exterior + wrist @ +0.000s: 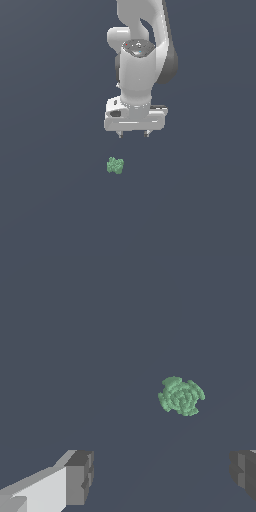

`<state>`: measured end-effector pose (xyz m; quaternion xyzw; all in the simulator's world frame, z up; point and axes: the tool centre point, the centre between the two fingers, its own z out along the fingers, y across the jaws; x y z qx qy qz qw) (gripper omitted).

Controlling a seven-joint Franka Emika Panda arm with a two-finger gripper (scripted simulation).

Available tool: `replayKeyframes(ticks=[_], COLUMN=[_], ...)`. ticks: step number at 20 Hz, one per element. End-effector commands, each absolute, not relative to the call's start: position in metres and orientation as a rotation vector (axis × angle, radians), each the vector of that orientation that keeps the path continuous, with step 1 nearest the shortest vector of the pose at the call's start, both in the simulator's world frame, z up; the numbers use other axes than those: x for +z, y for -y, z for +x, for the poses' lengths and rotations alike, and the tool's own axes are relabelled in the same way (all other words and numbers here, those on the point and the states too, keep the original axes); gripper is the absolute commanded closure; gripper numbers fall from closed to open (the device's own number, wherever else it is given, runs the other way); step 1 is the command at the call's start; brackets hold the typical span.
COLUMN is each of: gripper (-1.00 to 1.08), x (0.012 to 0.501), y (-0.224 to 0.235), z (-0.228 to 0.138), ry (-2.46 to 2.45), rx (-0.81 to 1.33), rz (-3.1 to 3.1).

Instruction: Pick up the object and move it to a goal position.

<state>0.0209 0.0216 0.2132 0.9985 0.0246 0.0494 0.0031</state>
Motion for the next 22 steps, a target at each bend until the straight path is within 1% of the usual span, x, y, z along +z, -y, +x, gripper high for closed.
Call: replayKeyframes(ticks=[1, 4, 10, 17, 22], gripper=[-0.92, -0.92, -0.92, -0.92, -0.92], x=[0.213, 0.217, 0.233, 0.230, 0.217], y=[-0.022, -0.027, -0.054, -0.051, -0.040], z=[0.021, 0.022, 0.025, 0.026, 0.033], ry=[-0.077, -0.094, -0.167, -0.154, -0.103], rx=[0.155, 0.161, 0.190, 0.185, 0.166], rz=[3.131, 3.130, 3.125, 3.127, 3.133])
